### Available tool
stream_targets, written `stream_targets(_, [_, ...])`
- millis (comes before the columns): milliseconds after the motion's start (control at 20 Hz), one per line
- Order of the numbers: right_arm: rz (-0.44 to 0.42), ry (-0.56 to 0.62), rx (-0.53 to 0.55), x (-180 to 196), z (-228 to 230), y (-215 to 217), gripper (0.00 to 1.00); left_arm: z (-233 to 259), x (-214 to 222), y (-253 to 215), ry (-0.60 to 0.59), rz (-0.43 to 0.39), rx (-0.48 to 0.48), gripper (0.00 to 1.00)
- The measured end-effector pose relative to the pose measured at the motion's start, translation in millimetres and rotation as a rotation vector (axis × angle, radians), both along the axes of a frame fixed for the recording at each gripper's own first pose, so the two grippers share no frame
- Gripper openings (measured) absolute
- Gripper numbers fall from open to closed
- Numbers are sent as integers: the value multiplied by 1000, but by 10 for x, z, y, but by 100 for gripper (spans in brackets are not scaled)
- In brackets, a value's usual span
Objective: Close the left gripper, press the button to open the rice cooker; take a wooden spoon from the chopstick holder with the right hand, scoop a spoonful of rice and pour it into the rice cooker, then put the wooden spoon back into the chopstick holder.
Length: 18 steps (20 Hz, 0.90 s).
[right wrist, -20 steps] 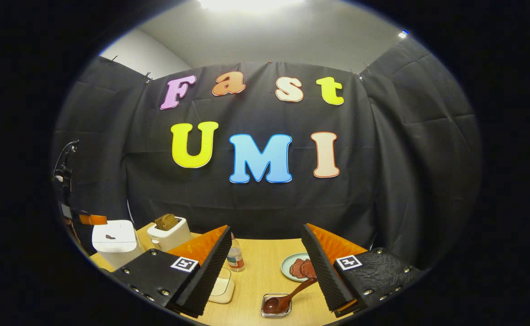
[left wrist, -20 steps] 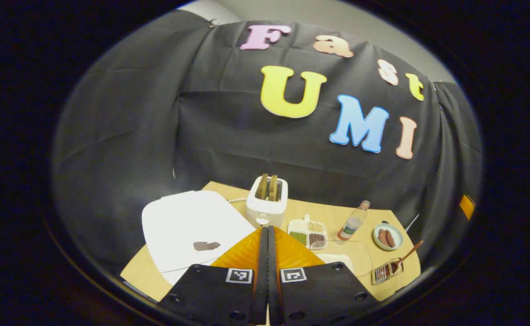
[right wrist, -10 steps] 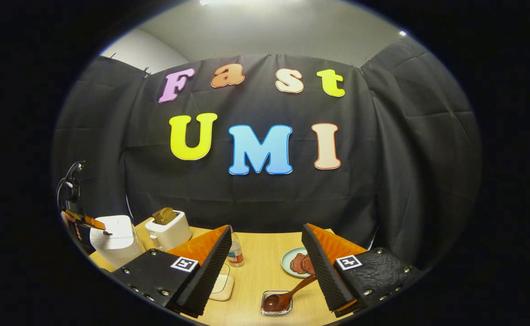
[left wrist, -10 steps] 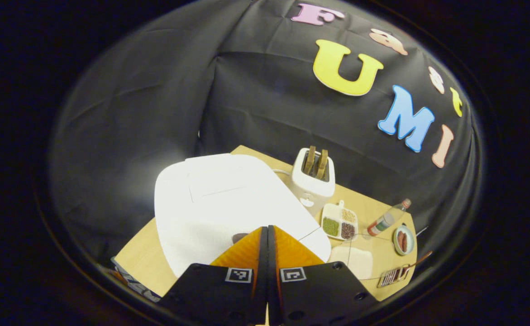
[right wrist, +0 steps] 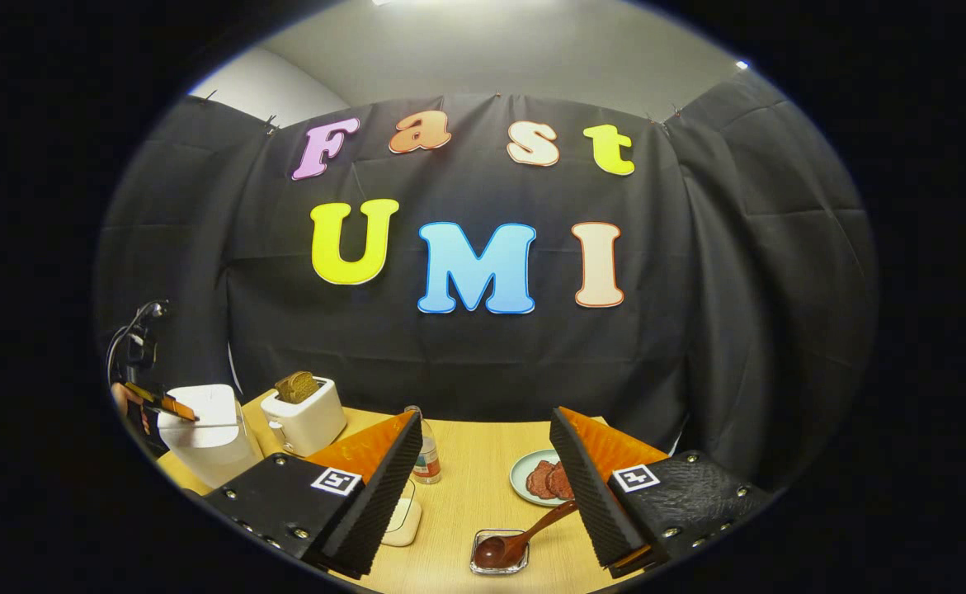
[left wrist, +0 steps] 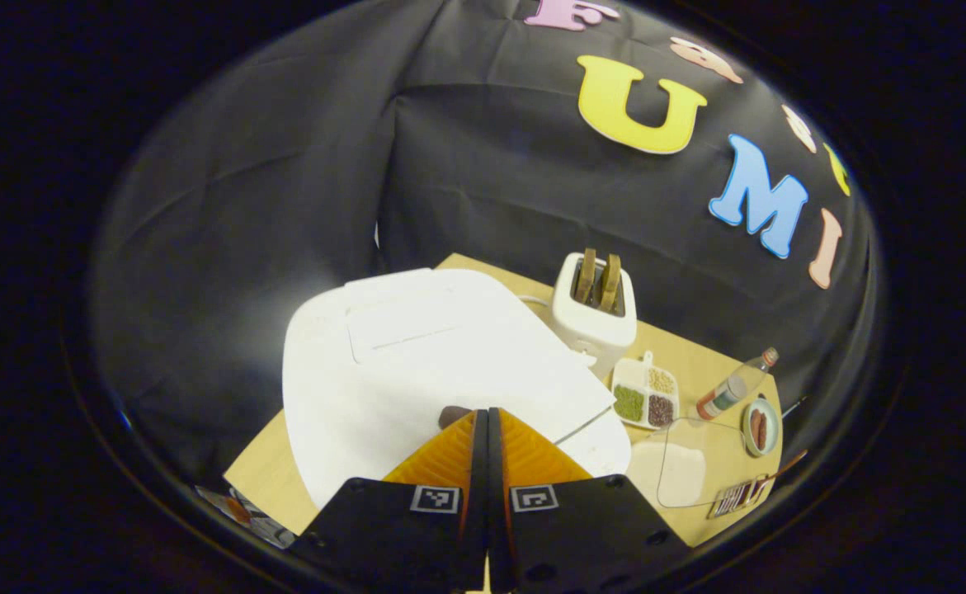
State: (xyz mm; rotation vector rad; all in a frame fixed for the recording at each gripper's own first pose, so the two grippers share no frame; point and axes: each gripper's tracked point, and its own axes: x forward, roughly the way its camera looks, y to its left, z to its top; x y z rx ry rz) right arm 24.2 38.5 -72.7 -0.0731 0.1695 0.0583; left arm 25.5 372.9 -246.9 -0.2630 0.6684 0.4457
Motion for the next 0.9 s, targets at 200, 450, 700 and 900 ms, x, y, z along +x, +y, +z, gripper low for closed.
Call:
stream_targets(200, [-2,-9,7,11,36,-60,95,939,6,74,-132,0,259,9])
stream_targets(450, [-16,-24,19,9,45,-189,95,2045,-15,-522,-405,-45,327,12])
stream_targets(700, [-45,1,43,-4,-75,-400,95,2505,-252,-1315,-581,-120,361,99])
stream_targets(900, [-87,58,55,42,-359,-678,95,2444,-320,-1800,-604,-184,345,100])
